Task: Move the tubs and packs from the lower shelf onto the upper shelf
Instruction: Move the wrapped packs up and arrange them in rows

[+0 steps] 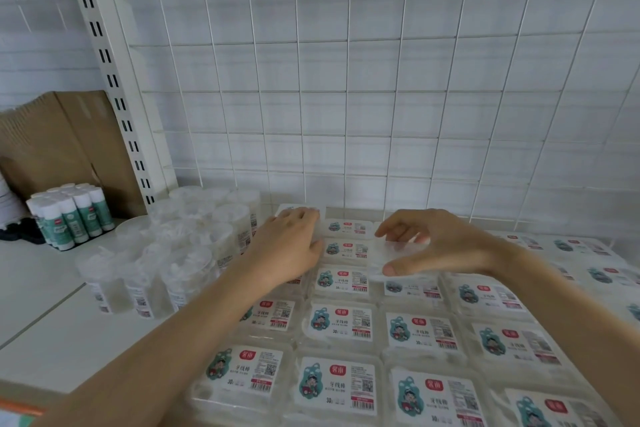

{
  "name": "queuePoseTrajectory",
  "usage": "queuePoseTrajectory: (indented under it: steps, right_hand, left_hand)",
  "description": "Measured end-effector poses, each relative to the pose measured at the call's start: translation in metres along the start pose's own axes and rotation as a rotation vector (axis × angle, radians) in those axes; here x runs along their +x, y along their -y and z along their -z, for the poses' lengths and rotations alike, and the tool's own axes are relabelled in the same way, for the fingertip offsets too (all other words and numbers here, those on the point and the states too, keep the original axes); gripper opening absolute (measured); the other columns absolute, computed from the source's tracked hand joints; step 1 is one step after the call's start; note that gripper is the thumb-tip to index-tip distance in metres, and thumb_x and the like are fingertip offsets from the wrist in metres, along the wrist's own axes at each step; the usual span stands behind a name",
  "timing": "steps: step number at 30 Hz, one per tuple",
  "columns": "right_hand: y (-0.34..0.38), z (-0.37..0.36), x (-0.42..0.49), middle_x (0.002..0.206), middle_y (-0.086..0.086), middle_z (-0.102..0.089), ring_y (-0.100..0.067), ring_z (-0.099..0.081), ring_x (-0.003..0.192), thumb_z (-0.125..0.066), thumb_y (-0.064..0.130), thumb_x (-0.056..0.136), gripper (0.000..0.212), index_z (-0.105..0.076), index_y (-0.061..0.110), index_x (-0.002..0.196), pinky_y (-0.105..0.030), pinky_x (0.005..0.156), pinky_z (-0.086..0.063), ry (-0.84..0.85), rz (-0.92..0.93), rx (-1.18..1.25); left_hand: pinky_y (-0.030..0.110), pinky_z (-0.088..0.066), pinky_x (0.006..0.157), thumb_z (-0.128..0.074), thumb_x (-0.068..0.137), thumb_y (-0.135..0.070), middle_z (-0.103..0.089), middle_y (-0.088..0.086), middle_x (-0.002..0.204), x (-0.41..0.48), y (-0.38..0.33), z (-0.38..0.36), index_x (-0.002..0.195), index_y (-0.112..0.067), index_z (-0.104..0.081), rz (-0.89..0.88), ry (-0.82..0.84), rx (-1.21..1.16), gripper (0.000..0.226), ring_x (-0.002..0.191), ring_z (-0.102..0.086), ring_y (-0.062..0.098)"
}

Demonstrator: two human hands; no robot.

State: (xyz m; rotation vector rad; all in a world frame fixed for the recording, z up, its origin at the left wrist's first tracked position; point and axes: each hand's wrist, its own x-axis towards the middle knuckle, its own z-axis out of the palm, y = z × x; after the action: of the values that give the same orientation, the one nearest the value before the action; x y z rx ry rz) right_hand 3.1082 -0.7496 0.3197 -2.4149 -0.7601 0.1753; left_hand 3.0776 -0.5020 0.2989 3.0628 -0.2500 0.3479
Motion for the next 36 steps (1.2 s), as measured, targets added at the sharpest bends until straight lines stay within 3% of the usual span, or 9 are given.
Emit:
queuePoseTrajectory:
  steps: [4, 12, 17, 19, 23, 26, 28, 33, 36]
  right_hand:
    - [0.000, 0.001, -0.001, 0.114, 0.029, -0.057, 0.015, -0.050, 0.105, -0.086, 0.054, 0.062, 0.062, -0.057, 0.046, 0.117, -0.011, 0.084, -0.035, 0.069, -0.035, -0.061]
    - [-0.002, 0.001, -0.001, 0.111, 0.026, -0.057, 0.012, -0.050, 0.102, -0.085, 0.051, 0.065, 0.054, -0.059, 0.044, 0.111, -0.009, 0.078, -0.034, 0.036, -0.045, -0.121]
    - [0.004, 0.000, -0.003, 0.111, 0.027, -0.055, 0.012, -0.049, 0.100, -0.085, 0.046, 0.068, 0.053, -0.057, 0.045, 0.113, -0.008, 0.078, -0.034, -0.055, -0.030, -0.061]
    - [0.006, -0.001, -0.003, 0.111, 0.024, -0.055, 0.006, -0.051, 0.103, -0.085, 0.045, 0.068, 0.054, -0.058, 0.042, 0.115, -0.011, 0.080, -0.038, -0.126, -0.001, -0.038]
    - [0.010, -0.008, -0.001, 0.112, 0.019, -0.056, 0.005, -0.052, 0.104, -0.086, 0.043, 0.067, 0.055, -0.057, 0.045, 0.113, -0.011, 0.080, -0.038, -0.270, 0.087, 0.041]
    - [0.013, -0.012, -0.001, 0.114, 0.019, -0.055, 0.016, -0.048, 0.102, -0.087, 0.037, 0.067, 0.058, -0.056, 0.046, 0.115, 0.000, 0.080, -0.036, -0.315, 0.152, 0.099]
    - [0.012, -0.014, 0.001, 0.114, 0.017, -0.054, 0.018, -0.047, 0.102, -0.088, 0.035, 0.066, 0.061, -0.057, 0.044, 0.118, 0.003, 0.080, -0.033, -0.312, 0.168, 0.111]
    - [0.010, -0.018, 0.002, 0.115, 0.017, -0.055, 0.012, -0.049, 0.106, -0.089, 0.038, 0.063, 0.066, -0.055, 0.048, 0.119, -0.007, 0.083, -0.039, -0.271, 0.135, 0.139]
    - [0.013, -0.016, 0.003, 0.113, 0.015, -0.059, -0.001, -0.060, 0.100, -0.080, 0.047, 0.069, 0.057, -0.058, 0.040, 0.121, -0.016, 0.075, -0.051, -0.321, 0.055, 0.359]
  left_hand:
    - [0.036, -0.031, 0.110, -0.039, 0.102, -0.039, -0.036, 0.000, 0.155, 0.000, 0.001, -0.002, 0.150, -0.018, -0.030, 0.004, -0.009, 0.001, 0.053, 0.140, -0.036, 0.019]
    - [0.035, -0.033, 0.108, -0.040, 0.102, -0.040, -0.038, 0.000, 0.153, 0.000, 0.002, -0.003, 0.149, -0.018, -0.031, -0.004, -0.030, -0.013, 0.053, 0.136, -0.040, 0.018]
    - [0.032, -0.033, 0.107, -0.040, 0.102, -0.038, -0.039, 0.002, 0.151, -0.002, -0.001, -0.002, 0.149, -0.015, -0.031, 0.006, -0.040, -0.021, 0.053, 0.134, -0.040, 0.019]
    - [0.029, -0.033, 0.106, -0.041, 0.102, -0.034, -0.041, 0.003, 0.147, -0.002, -0.003, 0.000, 0.146, -0.013, -0.034, 0.000, -0.122, -0.058, 0.049, 0.131, -0.042, 0.019]
    - [0.019, -0.039, 0.096, -0.043, 0.103, -0.035, -0.057, -0.005, 0.131, -0.001, -0.012, 0.009, 0.135, -0.018, -0.052, 0.007, -0.237, -0.549, 0.038, 0.116, -0.054, 0.007]
    - [0.021, -0.045, 0.088, -0.043, 0.099, -0.051, -0.067, -0.016, 0.107, -0.003, -0.020, 0.012, 0.120, -0.027, -0.061, 0.053, -0.084, -0.839, 0.036, 0.097, -0.062, -0.001]
    - [0.025, -0.051, 0.084, -0.044, 0.098, -0.055, -0.070, -0.012, 0.091, -0.005, -0.023, 0.012, 0.117, -0.029, -0.061, 0.075, 0.028, -0.945, 0.036, 0.083, -0.067, 0.001]
    - [0.025, -0.057, 0.076, -0.059, 0.097, -0.033, -0.069, 0.000, 0.097, -0.004, -0.029, 0.013, 0.118, -0.019, -0.058, 0.086, 0.119, -1.151, 0.026, 0.081, -0.071, 0.013]
    - [0.028, -0.059, 0.078, -0.061, 0.097, -0.024, -0.071, 0.006, 0.099, -0.002, -0.028, 0.013, 0.119, -0.014, -0.060, 0.108, 0.107, -1.250, 0.024, 0.084, -0.072, 0.017]
